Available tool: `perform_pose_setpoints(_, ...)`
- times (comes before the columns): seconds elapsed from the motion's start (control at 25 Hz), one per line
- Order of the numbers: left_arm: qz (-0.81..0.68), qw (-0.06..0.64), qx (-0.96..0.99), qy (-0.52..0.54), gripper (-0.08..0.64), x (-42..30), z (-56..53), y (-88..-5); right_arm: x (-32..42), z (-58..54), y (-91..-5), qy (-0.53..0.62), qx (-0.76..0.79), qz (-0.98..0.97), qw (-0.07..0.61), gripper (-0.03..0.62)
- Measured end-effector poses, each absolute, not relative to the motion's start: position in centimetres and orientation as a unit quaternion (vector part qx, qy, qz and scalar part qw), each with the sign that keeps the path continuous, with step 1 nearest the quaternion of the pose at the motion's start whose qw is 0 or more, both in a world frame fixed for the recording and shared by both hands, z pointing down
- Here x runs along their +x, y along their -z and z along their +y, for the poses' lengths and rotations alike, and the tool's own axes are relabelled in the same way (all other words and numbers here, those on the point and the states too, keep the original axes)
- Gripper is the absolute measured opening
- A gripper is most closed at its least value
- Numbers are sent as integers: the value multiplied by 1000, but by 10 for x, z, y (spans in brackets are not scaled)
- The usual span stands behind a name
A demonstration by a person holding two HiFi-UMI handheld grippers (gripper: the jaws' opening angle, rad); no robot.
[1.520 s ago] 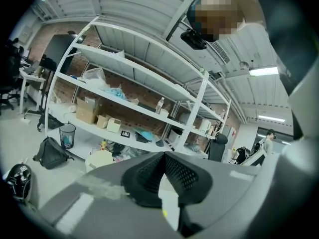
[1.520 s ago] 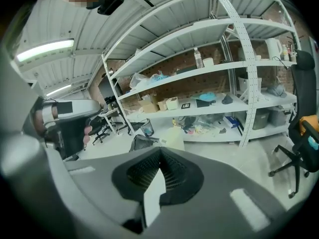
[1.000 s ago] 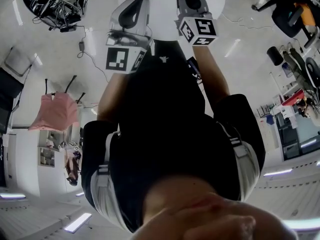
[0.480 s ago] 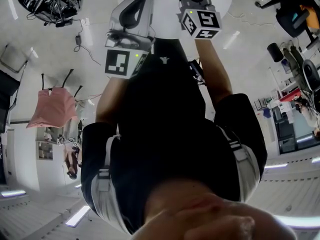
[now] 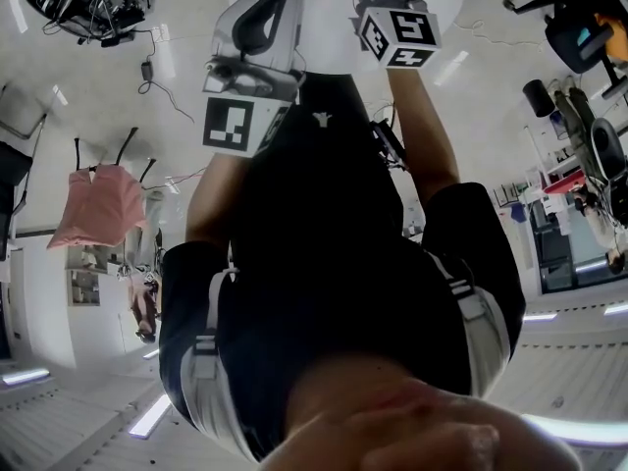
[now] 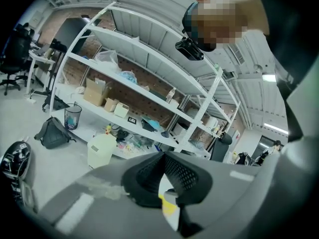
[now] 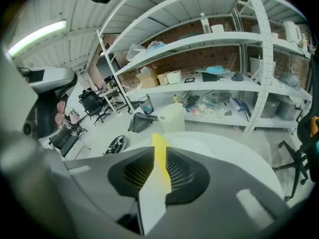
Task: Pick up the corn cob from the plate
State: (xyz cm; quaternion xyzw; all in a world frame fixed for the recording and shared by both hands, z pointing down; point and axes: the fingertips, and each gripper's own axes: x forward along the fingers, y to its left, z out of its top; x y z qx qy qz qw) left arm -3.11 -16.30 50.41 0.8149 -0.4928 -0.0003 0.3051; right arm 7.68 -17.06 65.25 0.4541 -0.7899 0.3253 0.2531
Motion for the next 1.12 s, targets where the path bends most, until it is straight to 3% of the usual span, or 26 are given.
perform_pose_setpoints(0.52,-490,326,808,12,3,-32,-166,-521,65,-171,-680,-272,386,-814,338,252)
perform_pose_setpoints(1.12,-481,337,809,18,3,-33,-168,-529,54,-181,-702,-224,310,-835,396,291)
